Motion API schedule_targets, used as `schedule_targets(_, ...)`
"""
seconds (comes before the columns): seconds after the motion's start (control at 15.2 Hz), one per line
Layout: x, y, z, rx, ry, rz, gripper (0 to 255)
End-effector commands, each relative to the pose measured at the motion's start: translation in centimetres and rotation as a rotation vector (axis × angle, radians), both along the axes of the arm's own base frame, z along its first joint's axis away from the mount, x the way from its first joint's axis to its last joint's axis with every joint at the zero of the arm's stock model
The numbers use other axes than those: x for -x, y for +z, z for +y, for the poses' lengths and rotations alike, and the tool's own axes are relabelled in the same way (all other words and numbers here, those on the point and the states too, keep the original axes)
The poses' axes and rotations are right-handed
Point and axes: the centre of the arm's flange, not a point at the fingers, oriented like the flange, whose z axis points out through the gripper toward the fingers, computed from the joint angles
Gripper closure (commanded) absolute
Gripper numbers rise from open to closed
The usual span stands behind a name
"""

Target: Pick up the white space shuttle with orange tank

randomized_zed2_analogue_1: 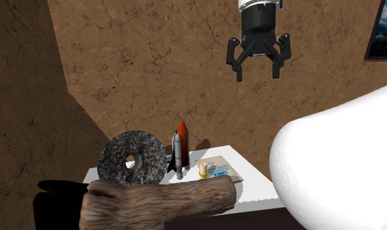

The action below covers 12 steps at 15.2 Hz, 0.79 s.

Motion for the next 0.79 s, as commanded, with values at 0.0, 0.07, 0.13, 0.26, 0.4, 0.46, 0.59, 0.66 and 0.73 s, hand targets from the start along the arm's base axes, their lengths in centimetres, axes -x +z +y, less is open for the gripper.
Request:
schedule_targets(0.0, 0.0, 0.0, 0.0, 0.000, 0.000, 0.000, 0)
schedule_targets(0.07, -1.1, -0.7, -0.1, -0.004, 0.028, 0.001, 0)
schedule_targets(0.13, -2.3, -1.3, -0.2, -0.008, 0.056, 0.002, 0)
schedule_targets(0.26, -4.5, -2.6, -0.2, -0.015, 0.113, 0.004, 0)
schedule_targets(0.4, -6.8, -3.9, -0.1, -0.023, 0.169, 0.006, 0)
schedule_targets(0.46, -7.9, -4.6, 0.0, -0.026, 0.197, 0.007, 0)
schedule_targets(0.59, -10.1, -5.9, 0.4, -0.034, 0.254, 0.010, 0)
schedule_targets(0.66, -11.2, -6.6, 0.6, -0.038, 0.282, 0.011, 0)
schedule_targets(0.73, -12.3, -7.3, 0.8, -0.042, 0.310, 0.012, 0)
